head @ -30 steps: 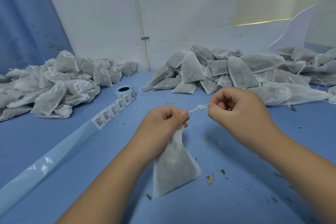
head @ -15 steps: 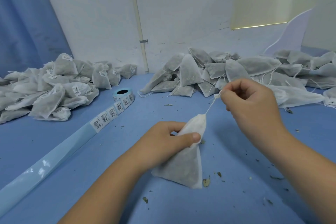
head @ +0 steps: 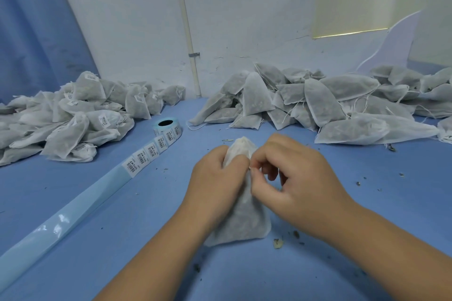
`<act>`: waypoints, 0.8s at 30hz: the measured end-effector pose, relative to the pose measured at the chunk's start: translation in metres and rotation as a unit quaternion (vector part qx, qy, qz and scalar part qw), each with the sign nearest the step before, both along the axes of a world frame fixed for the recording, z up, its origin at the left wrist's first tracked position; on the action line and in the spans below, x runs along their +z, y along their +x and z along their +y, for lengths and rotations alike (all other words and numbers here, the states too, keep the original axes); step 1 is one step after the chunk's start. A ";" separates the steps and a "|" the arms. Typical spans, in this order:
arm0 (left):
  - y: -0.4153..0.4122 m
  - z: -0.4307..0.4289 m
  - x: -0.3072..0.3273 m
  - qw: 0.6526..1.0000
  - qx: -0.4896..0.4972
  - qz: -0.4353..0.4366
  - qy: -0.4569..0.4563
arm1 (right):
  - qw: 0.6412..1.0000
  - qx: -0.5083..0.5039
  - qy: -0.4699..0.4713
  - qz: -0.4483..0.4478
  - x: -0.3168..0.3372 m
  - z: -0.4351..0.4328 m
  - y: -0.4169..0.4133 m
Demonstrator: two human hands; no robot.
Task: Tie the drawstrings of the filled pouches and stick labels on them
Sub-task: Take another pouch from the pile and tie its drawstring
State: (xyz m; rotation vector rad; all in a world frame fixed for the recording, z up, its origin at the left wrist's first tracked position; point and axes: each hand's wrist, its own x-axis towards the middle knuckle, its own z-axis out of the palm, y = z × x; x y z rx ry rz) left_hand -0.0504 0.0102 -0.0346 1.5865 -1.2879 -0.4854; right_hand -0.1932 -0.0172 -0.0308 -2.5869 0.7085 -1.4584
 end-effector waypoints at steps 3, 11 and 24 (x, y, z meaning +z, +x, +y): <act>0.001 0.000 0.000 0.998 -0.008 0.056 0.006 | 0.998 -0.020 -0.051 0.044 0.001 0.000 0.000; 0.008 -0.003 -0.005 0.974 -0.064 0.215 0.026 | 0.985 -0.056 -0.044 0.160 0.000 -0.012 -0.007; 0.016 -0.004 -0.010 0.947 -0.200 0.249 0.044 | 0.982 0.056 0.146 0.104 -0.008 -0.029 -0.014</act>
